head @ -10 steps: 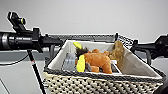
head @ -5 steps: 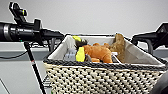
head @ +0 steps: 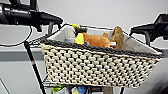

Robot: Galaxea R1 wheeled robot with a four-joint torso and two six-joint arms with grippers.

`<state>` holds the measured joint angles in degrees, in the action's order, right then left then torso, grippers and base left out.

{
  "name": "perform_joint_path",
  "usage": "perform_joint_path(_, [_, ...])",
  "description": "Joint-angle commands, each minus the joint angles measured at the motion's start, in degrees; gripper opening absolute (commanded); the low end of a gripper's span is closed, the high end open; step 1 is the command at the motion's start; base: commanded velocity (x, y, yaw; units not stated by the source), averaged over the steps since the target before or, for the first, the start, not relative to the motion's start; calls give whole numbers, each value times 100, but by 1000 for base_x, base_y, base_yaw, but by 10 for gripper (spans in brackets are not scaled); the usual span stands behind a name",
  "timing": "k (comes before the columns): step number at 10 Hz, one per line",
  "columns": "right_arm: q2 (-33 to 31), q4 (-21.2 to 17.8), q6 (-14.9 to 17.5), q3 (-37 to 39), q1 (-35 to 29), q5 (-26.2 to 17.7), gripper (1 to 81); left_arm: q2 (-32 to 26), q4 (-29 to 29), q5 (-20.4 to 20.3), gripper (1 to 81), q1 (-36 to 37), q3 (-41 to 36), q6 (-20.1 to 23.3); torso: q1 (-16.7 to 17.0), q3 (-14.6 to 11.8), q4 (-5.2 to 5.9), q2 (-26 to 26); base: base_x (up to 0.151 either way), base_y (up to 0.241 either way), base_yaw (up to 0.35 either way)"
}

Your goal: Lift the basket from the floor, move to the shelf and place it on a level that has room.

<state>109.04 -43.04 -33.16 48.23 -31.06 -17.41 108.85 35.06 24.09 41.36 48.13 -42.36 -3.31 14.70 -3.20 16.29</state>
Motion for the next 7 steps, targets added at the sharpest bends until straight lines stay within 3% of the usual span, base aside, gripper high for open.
perform_joint_path(1, [261, -29, -121, 617, -1142, 71, 10, 349, 115, -291, 10, 904, 645, 26, 0, 0, 0, 0, 0, 0, 0])
perform_joint_path(7, [832, -46, -270, 1522, -1564, -131, 10, 823, 194, -194, 10, 1176, 1348, 26, 0, 2, 0, -2, 0, 0, 0])
